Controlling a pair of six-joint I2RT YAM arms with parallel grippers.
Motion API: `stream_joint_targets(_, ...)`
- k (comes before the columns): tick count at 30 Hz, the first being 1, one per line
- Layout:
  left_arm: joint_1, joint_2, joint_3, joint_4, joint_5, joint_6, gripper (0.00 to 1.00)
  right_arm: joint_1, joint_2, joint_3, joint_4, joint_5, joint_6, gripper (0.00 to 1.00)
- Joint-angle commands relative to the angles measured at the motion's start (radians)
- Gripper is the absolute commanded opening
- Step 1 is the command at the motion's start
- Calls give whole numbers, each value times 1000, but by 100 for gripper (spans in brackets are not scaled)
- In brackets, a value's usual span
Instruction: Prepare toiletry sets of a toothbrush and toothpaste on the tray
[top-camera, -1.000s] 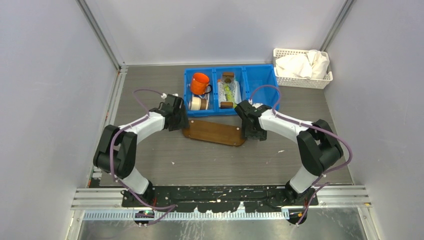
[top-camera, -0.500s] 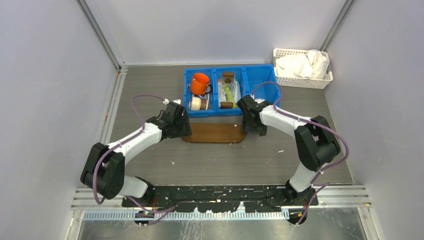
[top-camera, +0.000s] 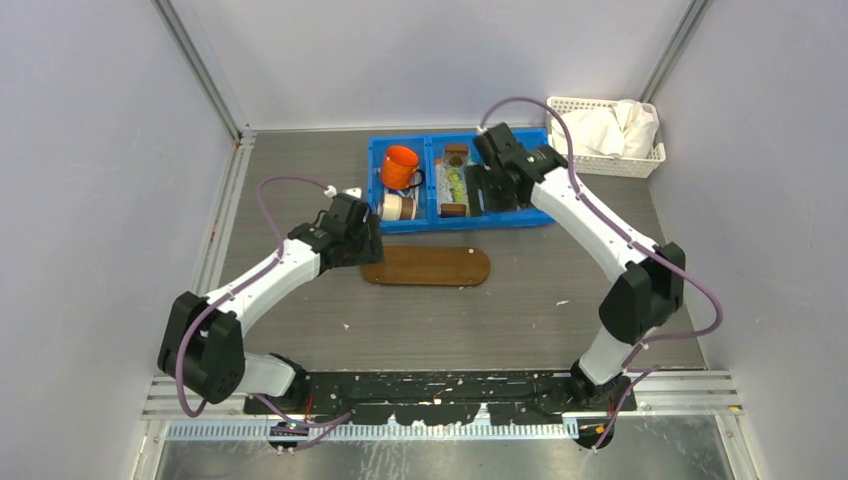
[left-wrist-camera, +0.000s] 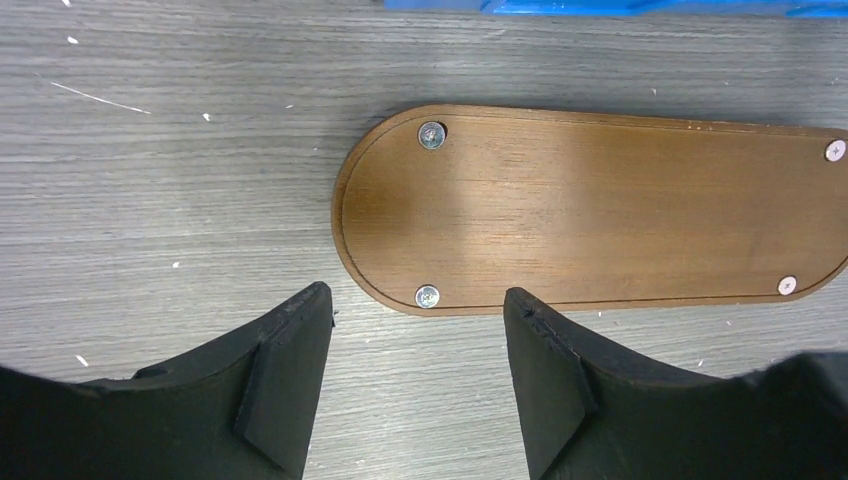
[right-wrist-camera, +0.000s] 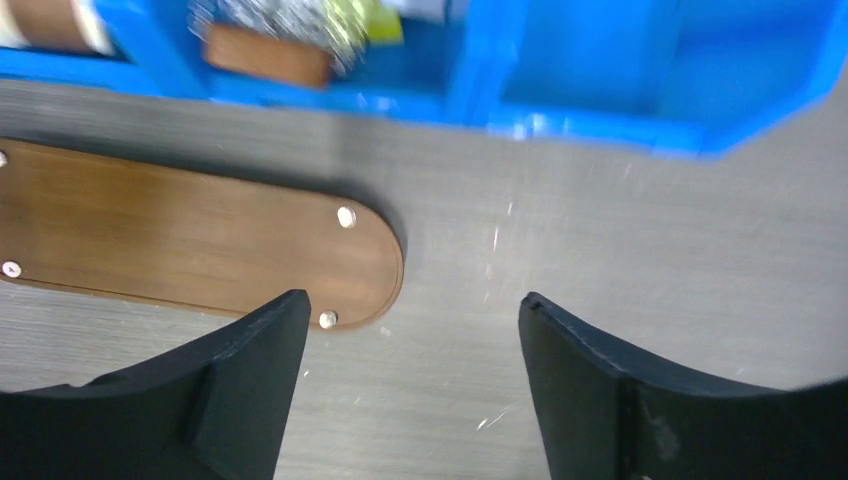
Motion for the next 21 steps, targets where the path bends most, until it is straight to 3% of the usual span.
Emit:
stream_joint_targets(1,0,-32,63,-63,-26,58,65,90,165,246,-135,60,-372,85)
stream_joint_targets(9,0,-25,61,-74,38,86,65,34,336,353,39,24,-747,84)
stream_joint_targets(14,-2,-28,69,-82,98,81,65,-26,329,293,235,-61,-855,80)
stream_joint_targets(21,-2,-11,142,-116,72,98,65,-61,373,329,372,-178,-885,79)
